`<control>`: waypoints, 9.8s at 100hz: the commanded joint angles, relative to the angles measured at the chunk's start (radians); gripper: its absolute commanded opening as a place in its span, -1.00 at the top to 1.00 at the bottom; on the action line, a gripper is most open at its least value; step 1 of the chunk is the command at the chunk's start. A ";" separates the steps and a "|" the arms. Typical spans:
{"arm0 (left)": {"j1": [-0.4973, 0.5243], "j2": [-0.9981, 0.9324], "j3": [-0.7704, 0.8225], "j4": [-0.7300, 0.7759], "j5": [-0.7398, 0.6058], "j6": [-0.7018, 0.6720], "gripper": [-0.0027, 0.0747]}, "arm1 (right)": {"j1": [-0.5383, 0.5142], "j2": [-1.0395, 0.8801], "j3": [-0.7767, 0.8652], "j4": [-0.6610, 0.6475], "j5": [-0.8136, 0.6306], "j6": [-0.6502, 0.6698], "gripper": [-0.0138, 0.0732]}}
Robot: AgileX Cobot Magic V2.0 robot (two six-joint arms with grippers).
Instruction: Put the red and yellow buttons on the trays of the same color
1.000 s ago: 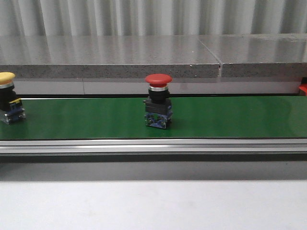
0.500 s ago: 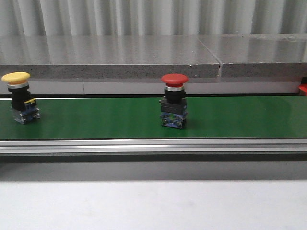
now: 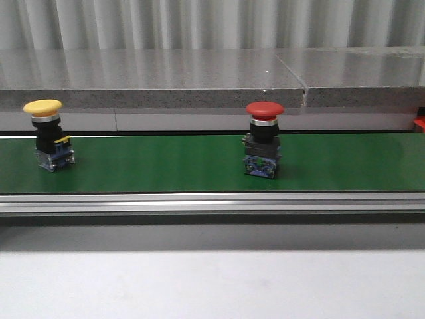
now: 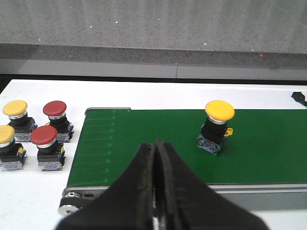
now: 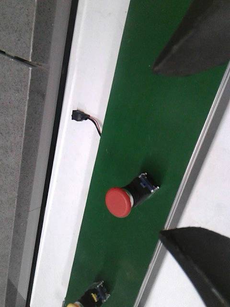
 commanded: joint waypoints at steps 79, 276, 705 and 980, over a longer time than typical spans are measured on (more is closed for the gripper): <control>-0.008 0.007 -0.029 -0.011 -0.073 -0.001 0.99 | 0.263 0.628 -0.213 0.054 -0.188 -0.164 -0.78; -0.008 0.007 -0.029 -0.011 -0.073 -0.001 0.99 | -0.656 0.989 -0.605 0.248 -0.406 -0.115 0.43; -0.008 0.007 -0.029 -0.011 -0.073 -0.001 0.99 | 0.071 0.696 -0.184 0.197 -0.273 -0.456 -0.71; -0.008 0.007 -0.029 -0.011 -0.073 -0.001 0.99 | -0.800 0.850 -0.116 0.349 -0.570 -0.166 0.21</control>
